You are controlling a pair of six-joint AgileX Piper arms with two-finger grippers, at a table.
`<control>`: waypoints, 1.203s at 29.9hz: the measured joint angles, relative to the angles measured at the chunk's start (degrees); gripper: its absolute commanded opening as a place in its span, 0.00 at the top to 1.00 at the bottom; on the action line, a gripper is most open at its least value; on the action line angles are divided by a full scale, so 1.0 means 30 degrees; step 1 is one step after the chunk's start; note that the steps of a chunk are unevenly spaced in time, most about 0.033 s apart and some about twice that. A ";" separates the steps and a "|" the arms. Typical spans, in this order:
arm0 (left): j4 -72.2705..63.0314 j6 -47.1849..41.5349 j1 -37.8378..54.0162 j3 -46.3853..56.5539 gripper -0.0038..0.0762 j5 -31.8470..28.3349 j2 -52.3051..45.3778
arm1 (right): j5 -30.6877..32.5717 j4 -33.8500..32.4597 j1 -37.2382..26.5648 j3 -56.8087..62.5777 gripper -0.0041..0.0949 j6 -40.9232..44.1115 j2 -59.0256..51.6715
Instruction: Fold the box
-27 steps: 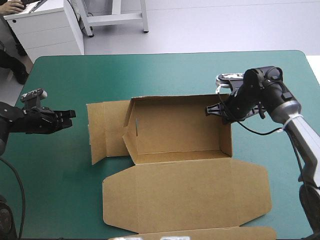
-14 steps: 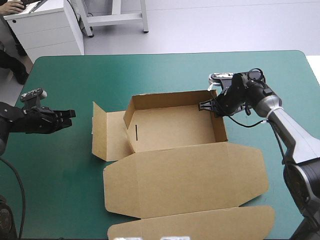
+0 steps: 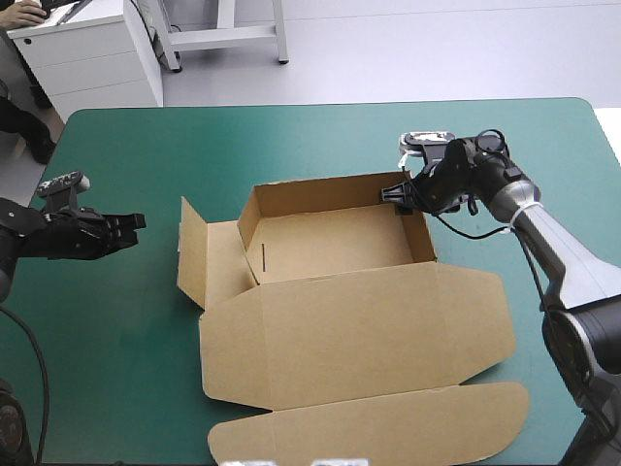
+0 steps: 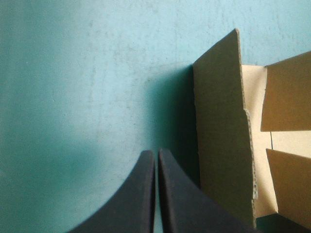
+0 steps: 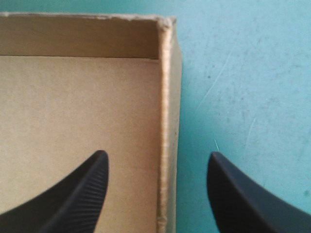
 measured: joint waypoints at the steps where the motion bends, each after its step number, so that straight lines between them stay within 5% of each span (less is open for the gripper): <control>1: 0.0000 0.0000 0.0000 0.0000 0.95 0.0000 0.0000 | 0.0420 -0.0096 0.0000 -0.0486 0.20 -0.0023 0.0000; 12: 0.0043 0.0000 0.0000 0.0000 0.95 -0.0006 0.0000 | 0.5939 -0.1791 0.0000 -0.6571 0.21 0.0303 -0.0303; 23: 0.0045 -0.0017 0.0000 0.0000 0.95 0.0064 0.0000 | 0.6246 -0.2194 0.0346 -0.3585 0.21 0.0394 -0.2543; 36: 0.0045 -0.0017 0.0000 0.0000 0.95 0.0367 0.0000 | 0.5279 -0.2541 0.1315 -0.2921 0.21 0.0690 0.0709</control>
